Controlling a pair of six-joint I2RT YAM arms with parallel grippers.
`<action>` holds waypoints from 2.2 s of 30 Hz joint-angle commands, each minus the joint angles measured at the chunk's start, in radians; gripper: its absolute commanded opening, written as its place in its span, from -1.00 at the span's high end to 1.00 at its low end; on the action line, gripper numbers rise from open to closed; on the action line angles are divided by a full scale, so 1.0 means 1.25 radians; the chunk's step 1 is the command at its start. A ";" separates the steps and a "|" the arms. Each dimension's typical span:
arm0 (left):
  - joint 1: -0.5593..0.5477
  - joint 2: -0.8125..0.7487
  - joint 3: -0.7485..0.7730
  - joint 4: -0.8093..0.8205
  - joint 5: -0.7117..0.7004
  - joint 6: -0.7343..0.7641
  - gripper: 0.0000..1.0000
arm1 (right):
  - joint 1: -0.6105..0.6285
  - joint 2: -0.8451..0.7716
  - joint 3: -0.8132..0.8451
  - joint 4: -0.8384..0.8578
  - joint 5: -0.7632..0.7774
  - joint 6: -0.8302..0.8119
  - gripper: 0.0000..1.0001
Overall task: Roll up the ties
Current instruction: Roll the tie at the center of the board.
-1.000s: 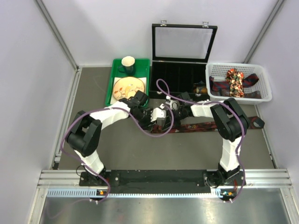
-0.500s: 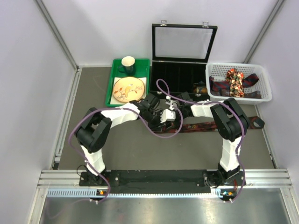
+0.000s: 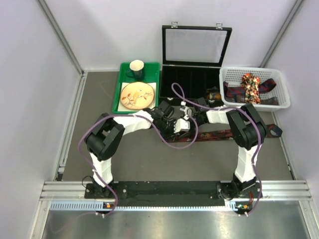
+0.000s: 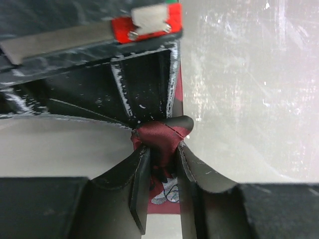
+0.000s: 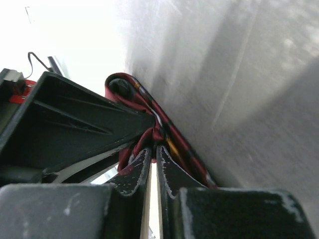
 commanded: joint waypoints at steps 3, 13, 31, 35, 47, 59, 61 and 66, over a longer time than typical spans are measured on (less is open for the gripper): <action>-0.004 0.038 0.012 -0.069 -0.051 0.030 0.40 | -0.055 -0.076 0.016 -0.066 -0.081 -0.045 0.61; -0.004 0.050 0.023 -0.089 -0.055 0.040 0.41 | -0.053 -0.083 -0.009 -0.030 -0.111 -0.020 0.28; -0.002 0.035 0.016 -0.093 -0.058 0.030 0.25 | -0.016 -0.008 0.004 -0.038 0.013 -0.044 1.00; 0.022 -0.019 -0.023 -0.058 -0.055 0.010 -0.36 | -0.015 -0.004 0.005 -0.055 0.050 -0.057 1.00; 0.072 -0.081 -0.068 -0.027 0.032 0.061 -0.59 | -0.014 0.025 0.013 -0.097 0.110 -0.085 1.00; 0.053 -0.045 0.028 -0.014 0.085 -0.027 0.17 | -0.012 0.041 0.020 -0.117 0.132 -0.093 1.00; 0.046 -0.043 0.039 -0.018 0.097 -0.036 0.22 | -0.014 0.044 0.021 -0.117 0.131 -0.093 1.00; 0.007 -0.019 0.071 0.016 0.104 -0.078 0.23 | -0.012 0.050 0.025 -0.117 0.125 -0.092 1.00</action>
